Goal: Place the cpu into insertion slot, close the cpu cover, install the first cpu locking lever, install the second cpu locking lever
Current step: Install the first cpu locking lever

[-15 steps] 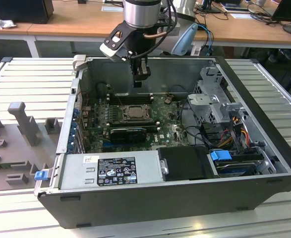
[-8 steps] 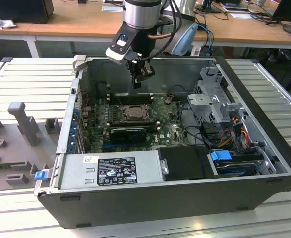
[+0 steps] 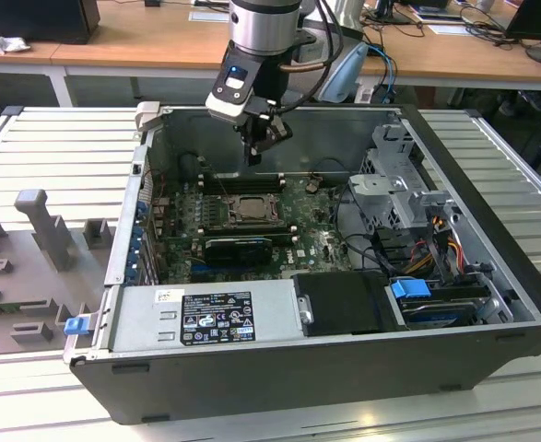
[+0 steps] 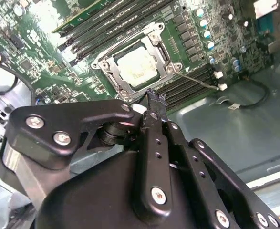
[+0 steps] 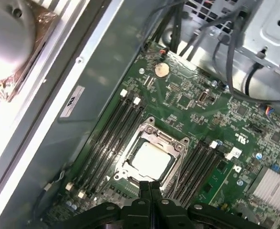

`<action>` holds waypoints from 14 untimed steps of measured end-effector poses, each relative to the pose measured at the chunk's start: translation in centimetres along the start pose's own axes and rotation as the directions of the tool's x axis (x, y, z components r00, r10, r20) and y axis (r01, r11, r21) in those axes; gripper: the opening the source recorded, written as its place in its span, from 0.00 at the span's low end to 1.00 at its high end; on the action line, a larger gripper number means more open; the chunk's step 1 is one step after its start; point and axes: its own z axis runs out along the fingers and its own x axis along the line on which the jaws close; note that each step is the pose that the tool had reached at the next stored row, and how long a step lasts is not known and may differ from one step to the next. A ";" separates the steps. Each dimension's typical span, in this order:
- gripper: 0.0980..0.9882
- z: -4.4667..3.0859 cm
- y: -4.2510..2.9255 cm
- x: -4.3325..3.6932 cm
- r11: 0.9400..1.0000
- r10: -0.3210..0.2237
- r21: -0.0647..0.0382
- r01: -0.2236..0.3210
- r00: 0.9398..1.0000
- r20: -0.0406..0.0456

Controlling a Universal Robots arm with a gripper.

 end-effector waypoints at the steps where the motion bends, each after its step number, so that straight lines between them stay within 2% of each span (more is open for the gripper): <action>1: 0.01 0.00 0.00 0.00 1.000 -0.023 0.001 0.023 1.000 0.000; 4: 0.01 0.00 0.00 0.00 0.997 -0.073 0.004 0.073 0.997 -0.001; 12: 0.01 0.00 0.00 0.00 0.993 -0.114 0.007 0.114 0.994 -0.002; 14: 0.01 0.00 0.00 0.00 0.991 -0.135 0.008 0.135 0.991 -0.002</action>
